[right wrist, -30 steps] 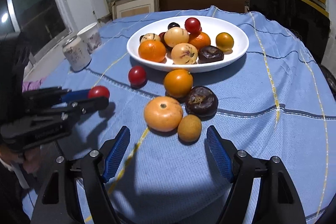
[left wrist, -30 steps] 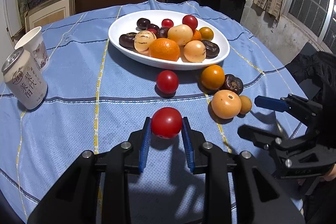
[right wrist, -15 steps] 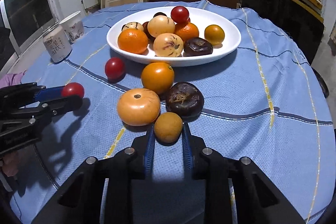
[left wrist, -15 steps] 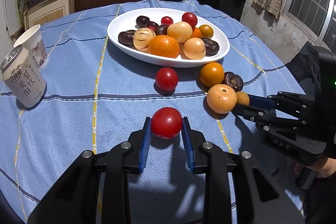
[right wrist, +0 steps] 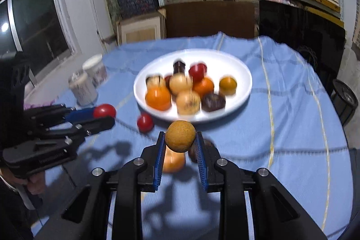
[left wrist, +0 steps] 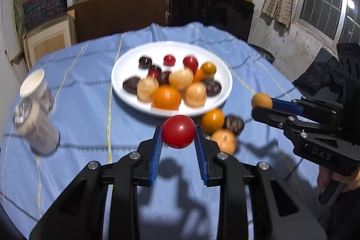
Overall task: Organize fruits
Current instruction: 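Carry both fruits over the white plate and open both tools to release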
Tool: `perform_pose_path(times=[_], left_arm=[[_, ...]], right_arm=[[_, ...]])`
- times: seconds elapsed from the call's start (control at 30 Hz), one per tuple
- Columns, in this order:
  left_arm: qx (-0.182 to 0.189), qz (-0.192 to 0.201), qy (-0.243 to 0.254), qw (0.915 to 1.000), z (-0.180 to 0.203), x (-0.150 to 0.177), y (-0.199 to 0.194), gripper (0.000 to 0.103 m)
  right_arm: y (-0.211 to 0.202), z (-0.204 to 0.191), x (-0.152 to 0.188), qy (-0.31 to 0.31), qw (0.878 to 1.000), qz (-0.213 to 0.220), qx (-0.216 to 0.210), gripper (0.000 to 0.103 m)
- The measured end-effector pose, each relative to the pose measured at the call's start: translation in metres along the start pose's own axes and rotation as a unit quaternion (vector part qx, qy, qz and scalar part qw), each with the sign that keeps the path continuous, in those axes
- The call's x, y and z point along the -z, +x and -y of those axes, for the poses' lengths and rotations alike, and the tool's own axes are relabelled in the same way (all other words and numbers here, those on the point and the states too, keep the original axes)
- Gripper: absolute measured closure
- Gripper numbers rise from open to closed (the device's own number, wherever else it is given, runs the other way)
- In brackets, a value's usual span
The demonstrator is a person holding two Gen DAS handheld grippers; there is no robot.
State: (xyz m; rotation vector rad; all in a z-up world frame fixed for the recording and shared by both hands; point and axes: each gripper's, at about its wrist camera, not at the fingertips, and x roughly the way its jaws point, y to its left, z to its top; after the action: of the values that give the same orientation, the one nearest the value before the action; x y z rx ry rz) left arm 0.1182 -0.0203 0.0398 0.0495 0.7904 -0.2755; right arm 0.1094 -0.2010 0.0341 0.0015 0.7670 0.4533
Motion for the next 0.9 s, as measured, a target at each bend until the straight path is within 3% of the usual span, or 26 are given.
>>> perform_pose_path(times=[0.13,0.33,0.7,0.73,0.9], left_arm=[[-0.012,0.013,0.007,0.9998,-0.003,-0.035,0.016,0.075],[-0.025,-0.01,-0.028,0.9993,-0.025,-0.077,0.069,0.075],[-0.05,-0.034,-0.053,0.9967,-0.044,-0.09,0.125,0.075],[-0.051,-0.035,-0.056,0.9965,-0.044,-0.09,0.127,0.074],[-0.066,-0.018,-0.049,0.9965,-0.038,-0.088,0.118,0.05]], right_arm=[[0.009,0.009,-0.034,0.003,1.0,0.028,0.002,0.076],[0.054,0.044,-0.075,0.051,0.998,0.032,-0.006,0.076],[0.131,0.054,-0.104,0.075,0.997,-0.009,-0.011,0.075],[0.133,0.053,-0.103,0.076,0.997,-0.01,-0.013,0.07],[0.12,0.044,-0.099,0.067,0.998,0.0,-0.014,0.066]])
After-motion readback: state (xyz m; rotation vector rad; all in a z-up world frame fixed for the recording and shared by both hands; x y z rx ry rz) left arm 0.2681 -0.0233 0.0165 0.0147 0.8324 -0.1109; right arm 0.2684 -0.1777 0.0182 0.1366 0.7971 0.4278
